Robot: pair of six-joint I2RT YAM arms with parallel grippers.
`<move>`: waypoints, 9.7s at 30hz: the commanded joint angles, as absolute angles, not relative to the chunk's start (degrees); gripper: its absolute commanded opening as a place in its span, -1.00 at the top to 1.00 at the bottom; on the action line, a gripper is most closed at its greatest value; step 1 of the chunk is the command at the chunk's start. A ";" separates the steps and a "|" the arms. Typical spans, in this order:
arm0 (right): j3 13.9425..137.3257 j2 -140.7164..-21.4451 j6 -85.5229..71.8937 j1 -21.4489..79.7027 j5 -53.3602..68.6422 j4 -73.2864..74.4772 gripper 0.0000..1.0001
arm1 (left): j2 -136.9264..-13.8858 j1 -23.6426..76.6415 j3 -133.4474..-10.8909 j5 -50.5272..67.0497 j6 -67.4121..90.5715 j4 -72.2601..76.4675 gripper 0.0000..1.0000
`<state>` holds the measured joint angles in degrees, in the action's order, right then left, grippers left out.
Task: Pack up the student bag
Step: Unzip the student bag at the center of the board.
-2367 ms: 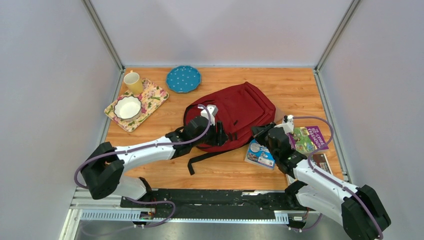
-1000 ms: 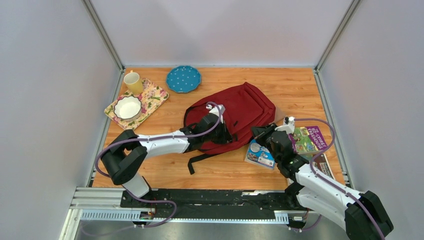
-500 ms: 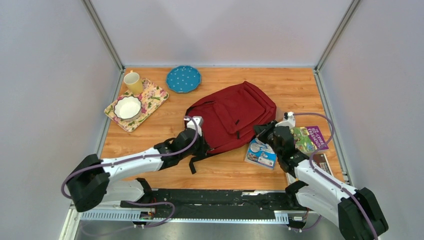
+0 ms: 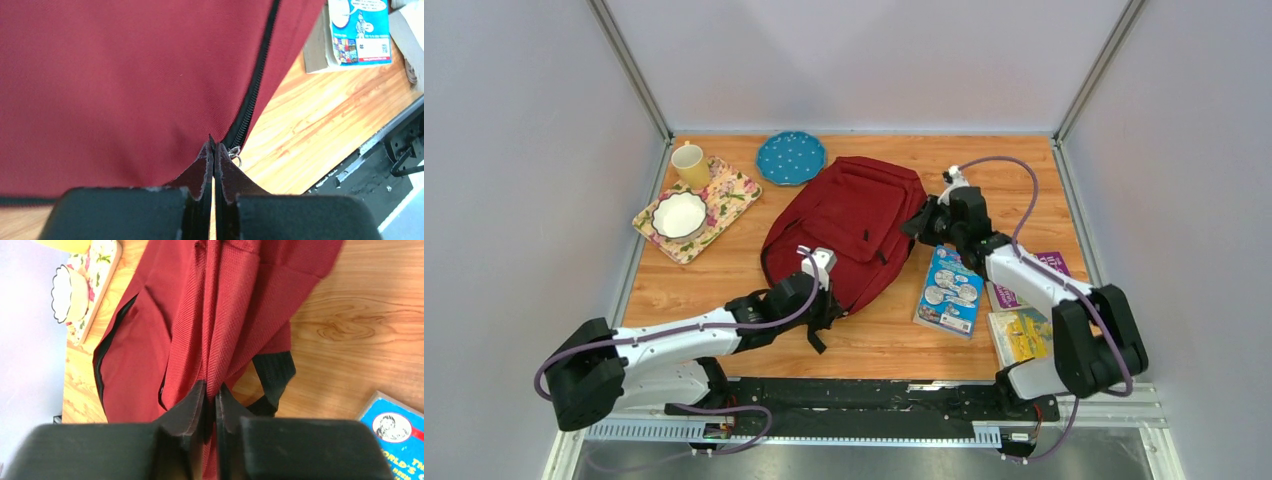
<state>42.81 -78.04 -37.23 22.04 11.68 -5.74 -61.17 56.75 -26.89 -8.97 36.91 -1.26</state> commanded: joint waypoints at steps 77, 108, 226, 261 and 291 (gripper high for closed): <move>45.17 -76.02 -34.64 31.38 5.19 14.41 1.00 | -46.83 65.03 -24.69 -10.99 29.36 -13.89 1.00; 25.77 -57.66 -64.05 36.29 17.06 2.06 -0.79 | -54.31 73.92 -26.46 -27.07 32.87 -3.26 1.00; 20.48 -74.27 -67.24 54.40 8.35 -14.94 1.00 | -41.92 52.83 -21.53 -43.95 26.99 -21.53 1.00; 33.04 -80.59 -63.63 58.62 7.82 -7.56 1.00 | -46.67 36.39 -27.24 -23.29 25.05 -26.01 0.12; 52.93 -50.91 -49.91 55.64 -24.51 48.43 -0.89 | -47.85 35.68 -42.56 -12.22 30.30 -31.84 -0.57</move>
